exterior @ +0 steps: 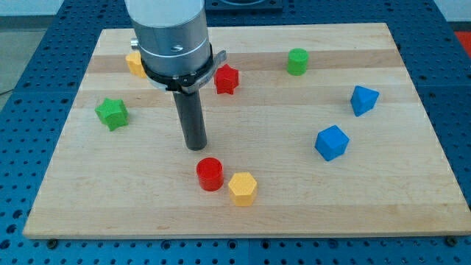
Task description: Push blue cube closer to yellow hexagon
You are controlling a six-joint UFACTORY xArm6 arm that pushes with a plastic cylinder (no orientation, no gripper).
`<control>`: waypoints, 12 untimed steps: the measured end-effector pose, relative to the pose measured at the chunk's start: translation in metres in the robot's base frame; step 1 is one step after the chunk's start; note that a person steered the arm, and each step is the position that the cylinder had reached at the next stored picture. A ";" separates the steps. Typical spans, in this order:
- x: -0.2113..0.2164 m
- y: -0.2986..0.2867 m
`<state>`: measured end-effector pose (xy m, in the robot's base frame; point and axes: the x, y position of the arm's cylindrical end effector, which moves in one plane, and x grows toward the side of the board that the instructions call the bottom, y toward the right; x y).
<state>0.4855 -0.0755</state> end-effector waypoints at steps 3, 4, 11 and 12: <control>0.047 0.016; 0.029 0.010; 0.003 0.210; 0.003 0.202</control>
<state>0.4882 0.1266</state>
